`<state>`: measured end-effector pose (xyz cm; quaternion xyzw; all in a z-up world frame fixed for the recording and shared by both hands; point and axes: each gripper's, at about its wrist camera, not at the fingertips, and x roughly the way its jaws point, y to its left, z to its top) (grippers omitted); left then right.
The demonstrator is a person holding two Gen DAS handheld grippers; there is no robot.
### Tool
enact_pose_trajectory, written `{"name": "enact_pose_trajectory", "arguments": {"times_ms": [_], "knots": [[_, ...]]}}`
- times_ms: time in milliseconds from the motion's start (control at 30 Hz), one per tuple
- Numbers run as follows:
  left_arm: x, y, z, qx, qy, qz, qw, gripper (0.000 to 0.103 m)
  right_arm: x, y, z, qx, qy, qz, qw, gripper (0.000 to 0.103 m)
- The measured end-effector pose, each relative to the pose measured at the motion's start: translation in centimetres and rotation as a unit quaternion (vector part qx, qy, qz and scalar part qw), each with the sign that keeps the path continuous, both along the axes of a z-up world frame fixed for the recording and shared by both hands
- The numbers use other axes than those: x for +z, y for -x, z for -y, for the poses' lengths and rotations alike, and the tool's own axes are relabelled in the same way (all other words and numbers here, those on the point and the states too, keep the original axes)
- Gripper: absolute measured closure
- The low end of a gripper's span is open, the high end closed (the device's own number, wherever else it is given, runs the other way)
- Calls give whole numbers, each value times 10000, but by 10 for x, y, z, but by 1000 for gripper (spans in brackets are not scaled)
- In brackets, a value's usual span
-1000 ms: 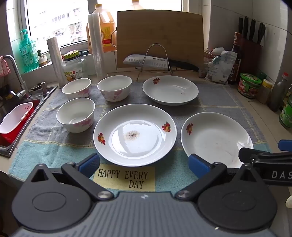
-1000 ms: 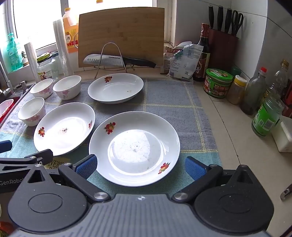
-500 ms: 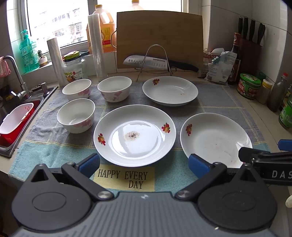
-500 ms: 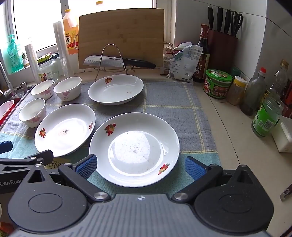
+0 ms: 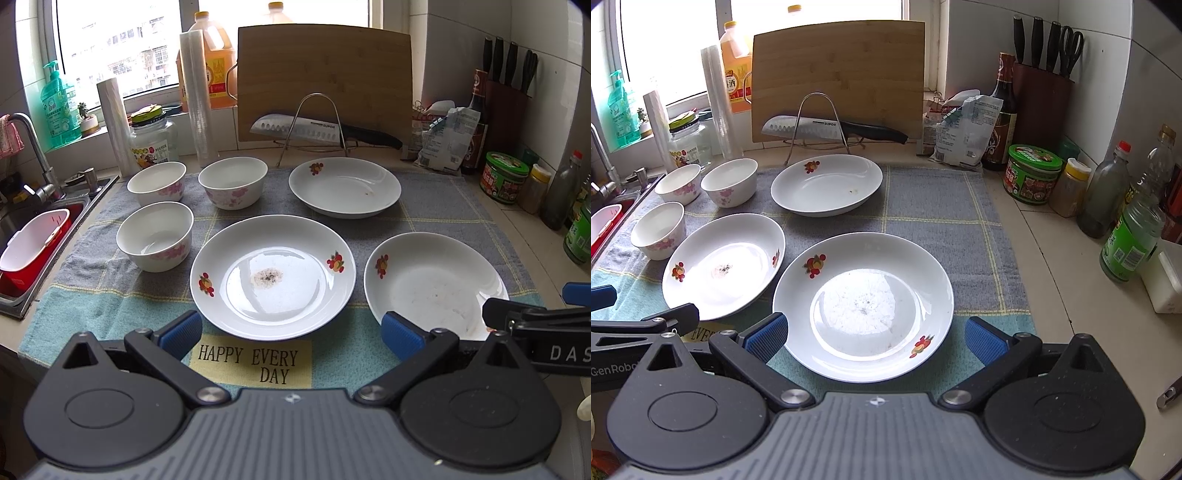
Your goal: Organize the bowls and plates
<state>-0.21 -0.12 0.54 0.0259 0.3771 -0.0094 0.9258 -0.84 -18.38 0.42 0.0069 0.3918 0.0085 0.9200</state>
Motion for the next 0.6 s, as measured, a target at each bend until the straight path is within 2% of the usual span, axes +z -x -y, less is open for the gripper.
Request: {"name": "enact_pose_trajectory", "arguments": {"times_ms": [600], "knots": [[2, 0, 0, 37, -7, 2, 10000, 1, 1, 0, -1, 15, 6, 14, 10000, 0]]}}
